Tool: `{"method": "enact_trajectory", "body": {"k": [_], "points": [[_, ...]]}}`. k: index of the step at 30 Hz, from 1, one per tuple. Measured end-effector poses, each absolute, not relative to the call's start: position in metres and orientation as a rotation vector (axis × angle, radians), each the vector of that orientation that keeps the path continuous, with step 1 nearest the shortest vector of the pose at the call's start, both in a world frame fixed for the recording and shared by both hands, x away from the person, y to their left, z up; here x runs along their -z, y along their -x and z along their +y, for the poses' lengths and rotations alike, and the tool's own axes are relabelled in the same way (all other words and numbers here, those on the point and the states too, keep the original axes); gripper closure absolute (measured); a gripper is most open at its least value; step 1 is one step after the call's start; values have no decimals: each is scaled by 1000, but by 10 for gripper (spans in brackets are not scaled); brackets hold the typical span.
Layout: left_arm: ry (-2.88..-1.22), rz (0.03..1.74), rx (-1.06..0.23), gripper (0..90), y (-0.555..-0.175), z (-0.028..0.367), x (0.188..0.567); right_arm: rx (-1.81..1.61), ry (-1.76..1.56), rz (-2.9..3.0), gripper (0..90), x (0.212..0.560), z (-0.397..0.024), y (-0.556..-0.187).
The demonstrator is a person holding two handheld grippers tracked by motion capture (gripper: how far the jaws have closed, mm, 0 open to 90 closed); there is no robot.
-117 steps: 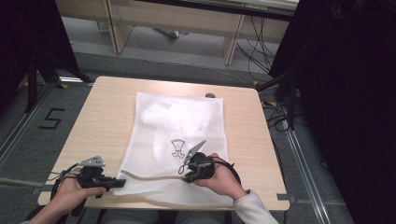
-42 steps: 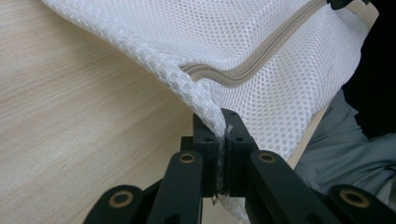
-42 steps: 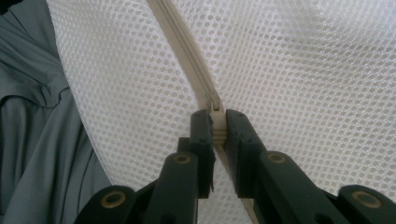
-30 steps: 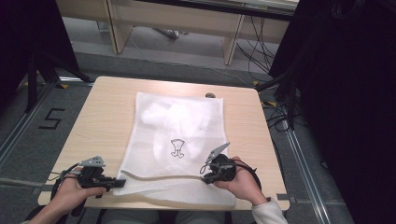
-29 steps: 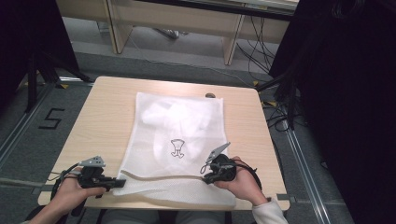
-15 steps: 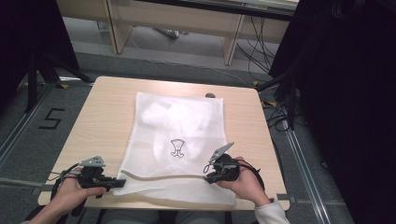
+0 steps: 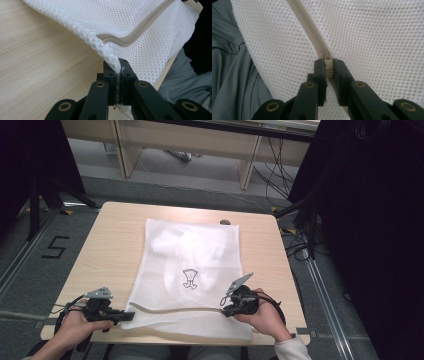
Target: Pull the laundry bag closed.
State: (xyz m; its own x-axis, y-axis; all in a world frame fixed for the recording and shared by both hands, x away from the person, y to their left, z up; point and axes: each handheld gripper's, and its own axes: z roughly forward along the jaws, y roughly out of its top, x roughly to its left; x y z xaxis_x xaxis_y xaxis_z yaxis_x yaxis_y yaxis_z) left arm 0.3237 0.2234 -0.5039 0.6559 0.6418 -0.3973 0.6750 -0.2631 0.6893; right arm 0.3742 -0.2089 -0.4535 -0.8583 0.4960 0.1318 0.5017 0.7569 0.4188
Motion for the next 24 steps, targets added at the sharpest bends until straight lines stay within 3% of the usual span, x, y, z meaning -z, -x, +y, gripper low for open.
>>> {"method": "enact_trajectory", "body": {"k": [24], "points": [[-1977, 1032, 50, 856, -324, 224, 503, 723, 866, -2926, 821, 453, -219, -372]]}}
